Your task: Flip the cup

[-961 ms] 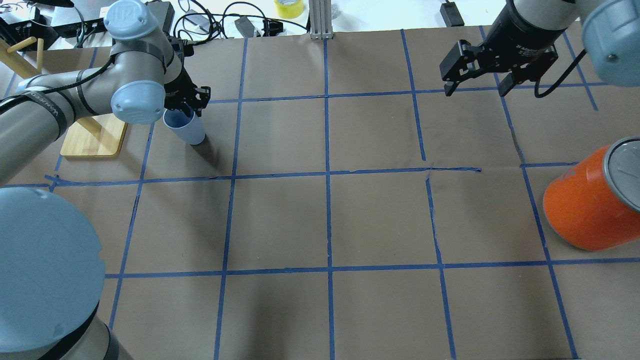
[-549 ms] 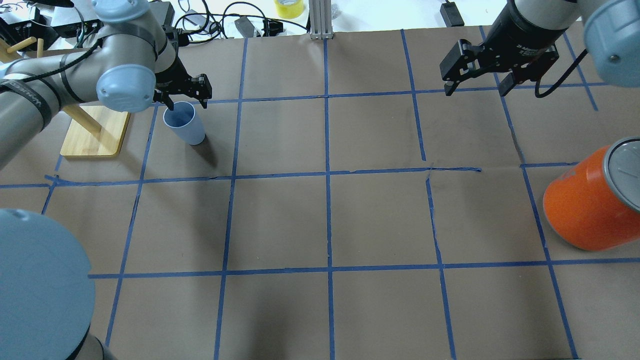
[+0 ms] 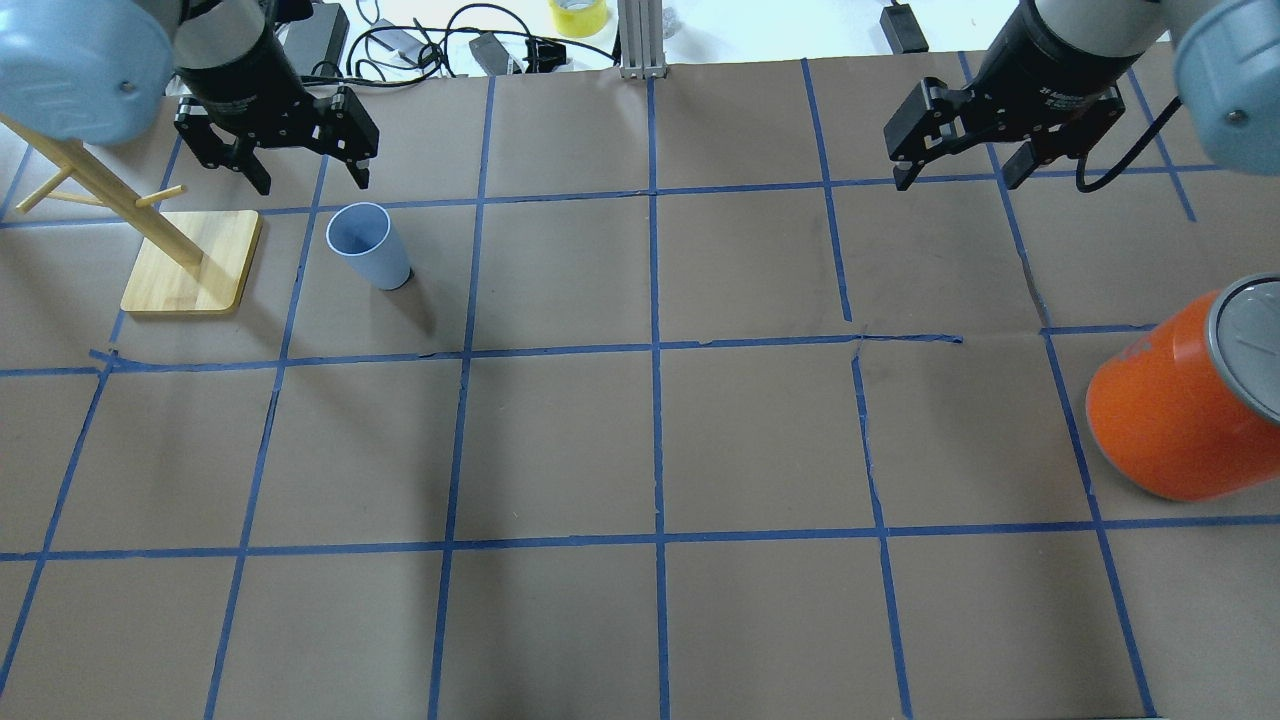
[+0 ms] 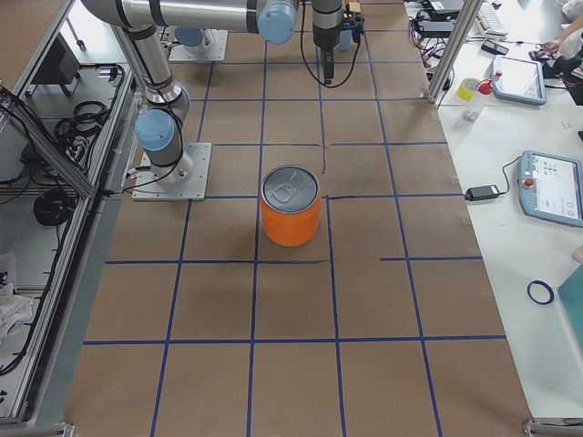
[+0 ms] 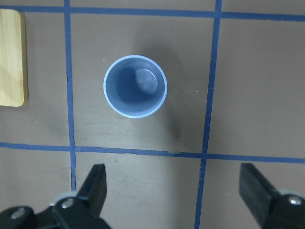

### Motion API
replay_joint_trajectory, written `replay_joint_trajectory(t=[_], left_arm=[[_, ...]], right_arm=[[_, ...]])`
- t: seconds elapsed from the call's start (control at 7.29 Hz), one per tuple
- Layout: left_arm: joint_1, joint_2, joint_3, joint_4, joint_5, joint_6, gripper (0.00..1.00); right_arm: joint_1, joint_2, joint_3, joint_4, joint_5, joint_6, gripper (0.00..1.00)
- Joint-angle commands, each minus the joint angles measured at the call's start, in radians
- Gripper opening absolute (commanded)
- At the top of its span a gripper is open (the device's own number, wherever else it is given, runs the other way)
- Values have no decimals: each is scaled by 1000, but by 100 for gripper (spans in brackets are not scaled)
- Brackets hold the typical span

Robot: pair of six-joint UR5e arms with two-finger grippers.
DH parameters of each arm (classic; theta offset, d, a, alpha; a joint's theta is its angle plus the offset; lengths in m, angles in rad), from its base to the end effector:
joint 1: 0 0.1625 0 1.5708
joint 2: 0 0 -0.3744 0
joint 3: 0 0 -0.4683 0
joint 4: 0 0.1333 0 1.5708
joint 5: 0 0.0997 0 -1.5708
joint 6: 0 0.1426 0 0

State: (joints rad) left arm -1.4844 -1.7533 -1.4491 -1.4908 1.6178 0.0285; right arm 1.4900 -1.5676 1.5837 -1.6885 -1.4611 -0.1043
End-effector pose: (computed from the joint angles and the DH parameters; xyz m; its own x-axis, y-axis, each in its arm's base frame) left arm -0.0711 -0.6463 0.3617 -0.9971 -0.0587 -0.0475 -0.0579 0.9982 -0.0178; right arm 0.1014 -0.5931 0.3985 -0.9946 -0.0345 -0.0978 -0.0234 0.9934 -0.1122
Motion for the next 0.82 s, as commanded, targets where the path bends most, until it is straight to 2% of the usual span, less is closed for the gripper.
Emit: replay_joint_trajectory(t=[0.0,0.27,0.69], left_arm=[[0,99,-8,-97,-4,11,100],[0,146,-68,-79,-45,1,100],[-7,164,-83,-71,-36,1,100]], right_arm=[[0,-5,2,0,4,0,100],[1,0,2,-2,8,-2,100],[0,0,1,-2,10,-2,100]])
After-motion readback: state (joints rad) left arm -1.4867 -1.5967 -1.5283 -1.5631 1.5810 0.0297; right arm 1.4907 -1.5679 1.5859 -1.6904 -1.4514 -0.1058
